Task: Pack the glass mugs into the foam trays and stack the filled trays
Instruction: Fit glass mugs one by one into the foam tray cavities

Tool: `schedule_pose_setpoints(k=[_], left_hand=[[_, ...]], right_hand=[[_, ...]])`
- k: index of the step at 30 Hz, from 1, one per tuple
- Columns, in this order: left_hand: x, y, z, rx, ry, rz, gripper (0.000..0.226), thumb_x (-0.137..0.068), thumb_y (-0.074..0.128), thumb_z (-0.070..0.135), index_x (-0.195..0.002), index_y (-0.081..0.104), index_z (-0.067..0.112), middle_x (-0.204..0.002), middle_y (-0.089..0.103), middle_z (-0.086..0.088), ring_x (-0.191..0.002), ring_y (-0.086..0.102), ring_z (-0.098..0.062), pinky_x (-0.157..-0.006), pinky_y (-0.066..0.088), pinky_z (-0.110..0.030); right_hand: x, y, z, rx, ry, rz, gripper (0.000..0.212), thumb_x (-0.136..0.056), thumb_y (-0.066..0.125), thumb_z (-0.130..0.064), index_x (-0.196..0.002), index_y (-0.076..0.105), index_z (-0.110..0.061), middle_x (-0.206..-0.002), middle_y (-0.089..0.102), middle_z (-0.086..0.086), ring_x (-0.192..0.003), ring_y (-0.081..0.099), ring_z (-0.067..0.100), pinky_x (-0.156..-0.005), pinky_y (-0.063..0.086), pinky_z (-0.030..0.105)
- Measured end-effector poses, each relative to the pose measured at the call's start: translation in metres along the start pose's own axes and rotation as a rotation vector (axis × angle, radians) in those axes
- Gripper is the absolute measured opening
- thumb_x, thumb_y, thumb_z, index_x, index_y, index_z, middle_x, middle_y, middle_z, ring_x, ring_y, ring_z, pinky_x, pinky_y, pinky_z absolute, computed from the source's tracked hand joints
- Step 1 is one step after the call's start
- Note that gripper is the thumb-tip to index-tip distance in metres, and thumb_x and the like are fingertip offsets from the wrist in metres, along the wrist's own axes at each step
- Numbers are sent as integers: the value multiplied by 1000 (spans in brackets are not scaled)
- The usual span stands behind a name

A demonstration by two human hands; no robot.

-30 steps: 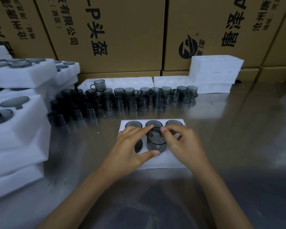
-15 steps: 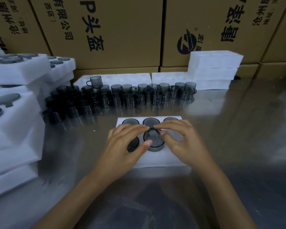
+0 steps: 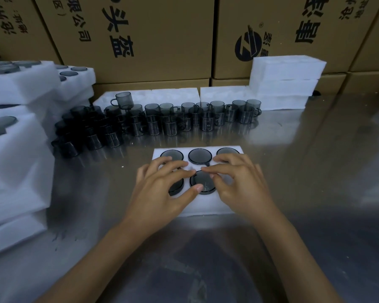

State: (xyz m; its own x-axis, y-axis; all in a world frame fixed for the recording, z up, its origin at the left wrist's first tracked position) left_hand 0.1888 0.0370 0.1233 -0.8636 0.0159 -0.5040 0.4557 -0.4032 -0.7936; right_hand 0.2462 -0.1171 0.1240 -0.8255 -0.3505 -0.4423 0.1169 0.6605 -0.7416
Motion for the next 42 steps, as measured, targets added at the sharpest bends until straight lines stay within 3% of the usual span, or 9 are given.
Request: schedule_pose_setpoints(k=[8,11,13,15,17,21,33,36,42], left_hand=[[-2,1,-1,22,0,-67,49,-86,48,73,-118,68,43,-134,52,27,-136,33,1,-110,16,-28],[-12,-12,-19,363,-116,-35,41,-88,52,59,-121,68,41,-126,59,30,-124,46,10,-111,31,-27],[-34,-29,-46,500,-211,60,37,-94,55,50,-129,61,41,-123,60,29,-116,52,12,-94,40,-6],[-68,-45,-81,443,-289,174,38,-98,58,35,-135,55,32,-125,60,19,-114,55,2,-88,42,-9],[-103,-51,-120,365,-395,230,43,-96,58,22,-138,49,21,-131,56,1,-118,54,-15,-97,46,-28],[-150,-32,-177,61,-503,158,54,-90,58,16,-141,39,10,-139,44,-21,-128,43,-38,-108,38,-50],[-231,13,-275,-341,-668,75,66,-93,55,27,-149,26,9,-160,7,-20,-146,12,-40,-116,19,-53],[-239,13,-295,-315,-750,49,58,-94,56,29,-144,36,9,-156,17,-24,-142,20,-43,-115,24,-52],[-235,-2,-285,-230,-600,200,24,-86,55,3,-109,61,2,-116,60,-30,-114,51,-47,-98,46,-49]], right_hand=[[0,-1,0,10,-17,14,23,-93,64,-26,-107,75,-41,-128,60,-15,-126,40,5,-92,21,24],[-14,-28,16,-485,68,240,27,-91,66,-9,-96,77,-33,-112,70,-10,-111,57,7,-93,40,17],[-34,-39,49,-724,233,371,27,-93,60,-6,-95,77,-27,-102,74,-13,-100,64,-2,-86,46,10],[-52,-32,85,-725,415,392,23,-95,55,-8,-100,75,-19,-103,74,-9,-103,65,3,-92,48,17],[-58,-10,113,-649,554,350,21,-96,53,-8,-103,72,-14,-108,71,0,-109,64,17,-94,47,27],[-61,17,136,-536,643,343,22,-89,52,-10,-83,69,-20,-92,73,4,-86,64,21,-73,44,27],[-70,25,156,-317,784,312,18,-89,51,-26,-86,68,-24,-74,63,-14,-71,56,16,-81,43,35],[-69,24,155,-295,789,299,17,-89,51,-26,-88,68,-24,-75,62,-14,-72,54,17,-79,40,33],[-69,24,154,-304,765,299,20,-90,49,-27,-92,69,-24,-80,65,-13,-81,56,19,-81,39,33]])
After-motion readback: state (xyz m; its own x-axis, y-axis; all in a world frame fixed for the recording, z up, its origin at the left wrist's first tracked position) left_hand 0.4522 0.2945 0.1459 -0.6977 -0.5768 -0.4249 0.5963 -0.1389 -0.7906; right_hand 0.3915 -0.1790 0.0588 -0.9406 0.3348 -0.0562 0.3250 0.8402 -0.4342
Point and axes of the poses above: each hand's wrist, its own x-axis away from the middle knuckle, its own y-axis out of the palm, z = x × y, the point moved 9 cm from there along -x, towards the middle knuckle
